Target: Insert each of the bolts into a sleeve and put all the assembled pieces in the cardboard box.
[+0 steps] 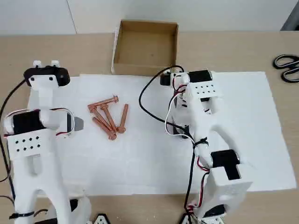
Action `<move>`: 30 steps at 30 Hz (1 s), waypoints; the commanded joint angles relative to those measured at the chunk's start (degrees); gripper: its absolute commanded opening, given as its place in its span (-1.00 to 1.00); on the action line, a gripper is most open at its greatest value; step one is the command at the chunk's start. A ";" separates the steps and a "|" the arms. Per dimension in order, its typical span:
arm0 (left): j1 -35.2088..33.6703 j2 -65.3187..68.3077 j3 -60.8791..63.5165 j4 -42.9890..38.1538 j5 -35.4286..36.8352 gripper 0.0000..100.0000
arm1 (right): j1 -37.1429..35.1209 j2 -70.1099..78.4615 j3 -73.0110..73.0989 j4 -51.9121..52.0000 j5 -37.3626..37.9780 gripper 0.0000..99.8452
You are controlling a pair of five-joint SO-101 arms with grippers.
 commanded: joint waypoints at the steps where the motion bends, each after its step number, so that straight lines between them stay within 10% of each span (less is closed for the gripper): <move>1: 0.44 -0.26 -0.22 -0.79 0.44 -0.52 | -0.13 0.22 -2.64 -2.33 -0.88 -0.62; 30: 0.35 -0.26 1.27 -0.79 0.44 -0.52 | 2.15 12.09 -3.96 -7.69 -4.48 -0.97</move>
